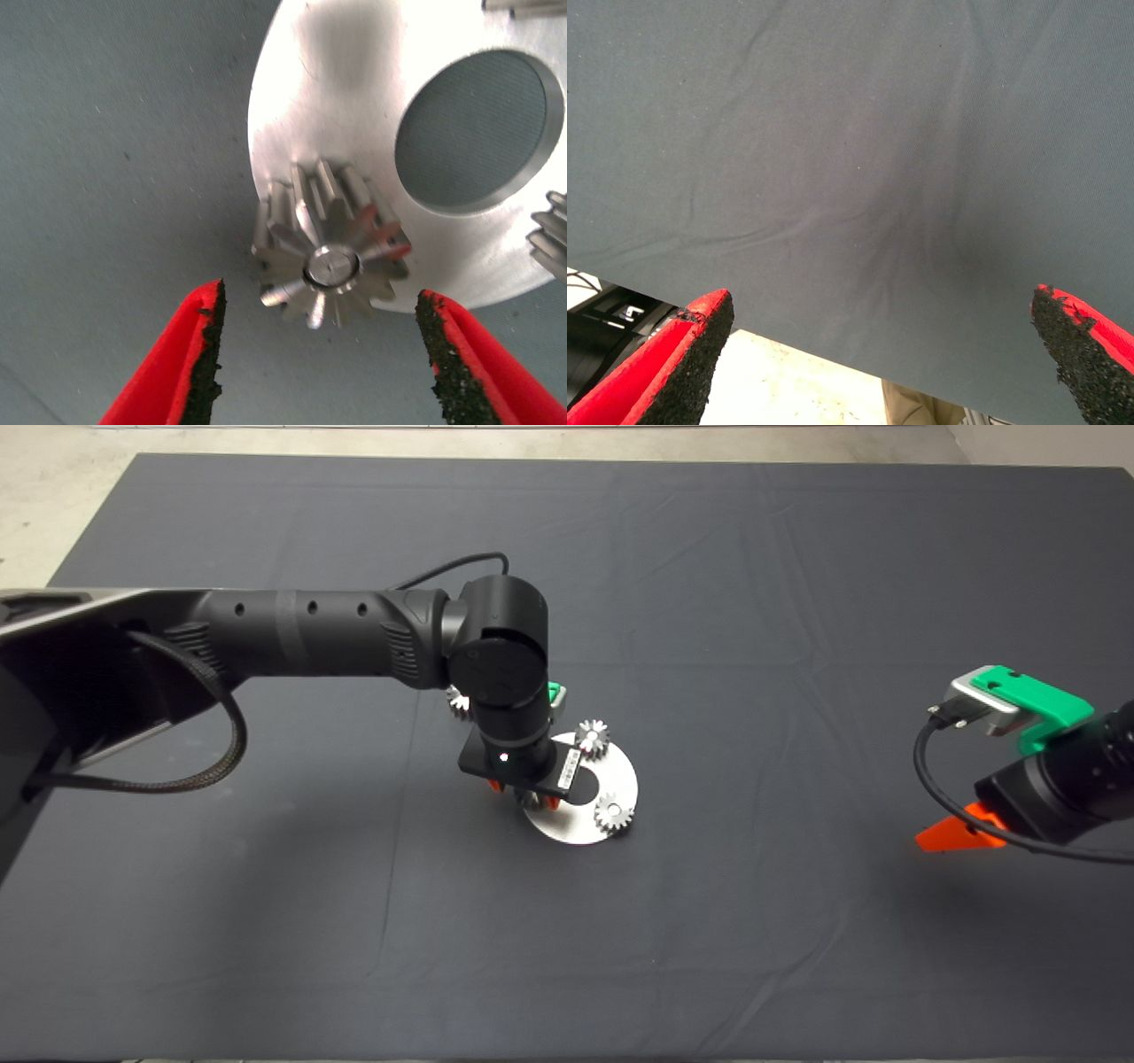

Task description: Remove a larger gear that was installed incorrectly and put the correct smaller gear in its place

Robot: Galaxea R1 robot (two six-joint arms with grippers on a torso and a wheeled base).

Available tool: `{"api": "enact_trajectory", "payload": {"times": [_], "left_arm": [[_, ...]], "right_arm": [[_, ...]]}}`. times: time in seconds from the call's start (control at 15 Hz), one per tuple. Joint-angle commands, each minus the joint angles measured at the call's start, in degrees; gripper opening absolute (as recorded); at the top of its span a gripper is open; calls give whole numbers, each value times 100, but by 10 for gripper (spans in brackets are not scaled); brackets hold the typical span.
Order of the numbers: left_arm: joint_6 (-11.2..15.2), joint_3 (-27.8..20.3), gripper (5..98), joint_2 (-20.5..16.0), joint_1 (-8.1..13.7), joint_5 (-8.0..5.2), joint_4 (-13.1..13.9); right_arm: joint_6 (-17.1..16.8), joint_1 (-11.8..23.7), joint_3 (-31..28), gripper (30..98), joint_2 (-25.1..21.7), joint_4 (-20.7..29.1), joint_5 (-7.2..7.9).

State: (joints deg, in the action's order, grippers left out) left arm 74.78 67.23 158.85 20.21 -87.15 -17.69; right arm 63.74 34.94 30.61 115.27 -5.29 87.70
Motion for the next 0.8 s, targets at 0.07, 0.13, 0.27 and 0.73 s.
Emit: {"api": "enact_trajectory", "payload": {"times": [0.07, 0.13, 0.27, 0.73], "left_arm": [[81, -362, 540, -140, 836, -329, 382], [104, -526, 569, -250, 983, -329, 466], [328, -1039, 624, -517, 1409, -329, 723], [2857, -4385, 642, -1939, 3032, -320, 864]], "right_arm": [[113, 85, 5, 888, 27, 46, 239], [170, 101, -4, 888, 27, 46, 239], [271, 128, -4, 888, 26, 54, 231], [1270, 1400, -1116, 888, -17, 89, 239]]}}
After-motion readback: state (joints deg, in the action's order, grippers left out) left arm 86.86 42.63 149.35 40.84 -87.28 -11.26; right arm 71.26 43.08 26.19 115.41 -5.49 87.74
